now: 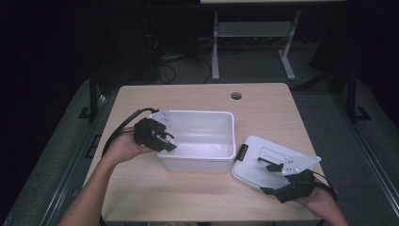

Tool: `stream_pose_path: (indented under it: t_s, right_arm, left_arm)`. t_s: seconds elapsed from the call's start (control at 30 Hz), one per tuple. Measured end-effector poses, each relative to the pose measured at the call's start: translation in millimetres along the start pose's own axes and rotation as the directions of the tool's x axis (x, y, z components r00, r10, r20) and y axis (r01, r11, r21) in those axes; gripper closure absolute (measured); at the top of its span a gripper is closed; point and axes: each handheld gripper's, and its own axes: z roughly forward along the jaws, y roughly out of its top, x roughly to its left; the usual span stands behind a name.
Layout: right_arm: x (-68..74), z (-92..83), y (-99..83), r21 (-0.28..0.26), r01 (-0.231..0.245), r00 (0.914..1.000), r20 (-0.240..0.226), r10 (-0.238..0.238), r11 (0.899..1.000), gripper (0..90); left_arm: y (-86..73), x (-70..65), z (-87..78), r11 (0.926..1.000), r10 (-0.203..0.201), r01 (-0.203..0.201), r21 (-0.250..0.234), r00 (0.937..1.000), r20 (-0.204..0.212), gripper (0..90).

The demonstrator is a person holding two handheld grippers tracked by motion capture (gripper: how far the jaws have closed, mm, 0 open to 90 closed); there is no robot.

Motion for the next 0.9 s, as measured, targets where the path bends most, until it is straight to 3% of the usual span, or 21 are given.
stream_pose_path:
  t_s: [0.3,0.4,0.47,0.77,0.9]
  right_arm:
    - [0.7,-1.2,-0.7,-0.004,-0.002,1.0,0.002,0.002,1.0,24.2]
    - [0.6,-0.4,-0.8,-0.002,0.003,1.0,0.003,-0.003,1.0,24.2]
    - [1.2,0.2,0.0,0.0,-0.006,1.0,-0.001,0.006,1.0,24.2]
    - [1.4,3.1,1.7,-0.001,0.005,1.0,-0.008,-0.005,1.0,24.1]
    - [1.7,3.2,2.3,0.0,0.002,1.0,-0.009,-0.002,1.0,24.1]
  left_arm:
    - [-1.9,1.8,5.0,0.9999,-0.013,0.013,0.007,0.9999,0.006,59.7]
    - [-7.8,3.9,4.7,0.999,-0.036,0.036,-0.026,0.9993,0.013,59.7]
    - [-10.6,3.6,6.5,0.9994,-0.034,0.035,-0.004,0.9994,0.001,59.7]
    - [-15.7,4.1,9.6,0.9985,-0.052,0.052,-0.013,0.9986,-0.005,59.7]
    - [-14.7,2.8,10.8,0.999,-0.045,0.045,-0.006,0.9985,-0.031,59.6]
